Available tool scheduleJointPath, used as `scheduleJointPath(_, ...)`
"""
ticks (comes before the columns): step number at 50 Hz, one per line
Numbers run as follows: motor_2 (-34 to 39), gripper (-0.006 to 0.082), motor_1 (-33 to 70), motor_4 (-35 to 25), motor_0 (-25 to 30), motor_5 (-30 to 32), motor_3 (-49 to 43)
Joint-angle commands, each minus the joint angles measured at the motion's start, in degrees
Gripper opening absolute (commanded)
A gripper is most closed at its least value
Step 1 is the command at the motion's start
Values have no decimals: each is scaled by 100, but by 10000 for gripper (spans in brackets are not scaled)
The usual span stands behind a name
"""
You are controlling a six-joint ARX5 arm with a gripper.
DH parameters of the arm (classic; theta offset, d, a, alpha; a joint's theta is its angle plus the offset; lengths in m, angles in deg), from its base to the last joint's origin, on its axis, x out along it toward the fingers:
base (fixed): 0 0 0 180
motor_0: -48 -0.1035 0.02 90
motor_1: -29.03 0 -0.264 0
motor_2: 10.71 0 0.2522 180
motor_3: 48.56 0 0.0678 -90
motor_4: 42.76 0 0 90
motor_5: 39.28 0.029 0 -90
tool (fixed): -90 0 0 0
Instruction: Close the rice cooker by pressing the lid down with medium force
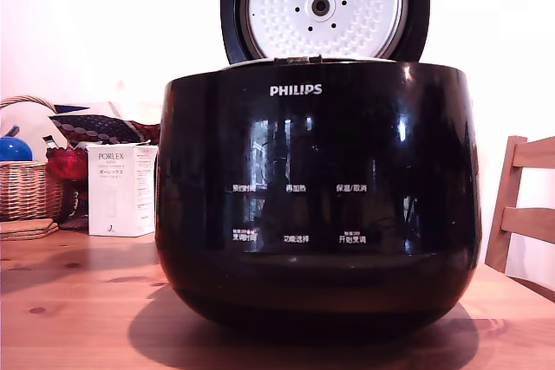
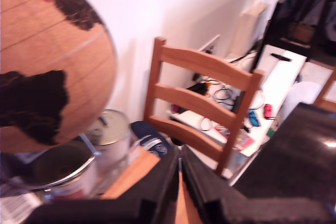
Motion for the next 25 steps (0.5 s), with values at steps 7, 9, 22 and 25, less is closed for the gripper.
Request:
scheduleJointPath(7,-35,-21,85,-313,15,-48,-734)
scheduleJointPath(9,-85,-21,85,-343,15,-48,-979)
scheduleJointPath(22,-162,-21,85,-844,127,-74,-2653)
scheduleJointPath(25,-162,-21,85,-839,173,48,-2992)
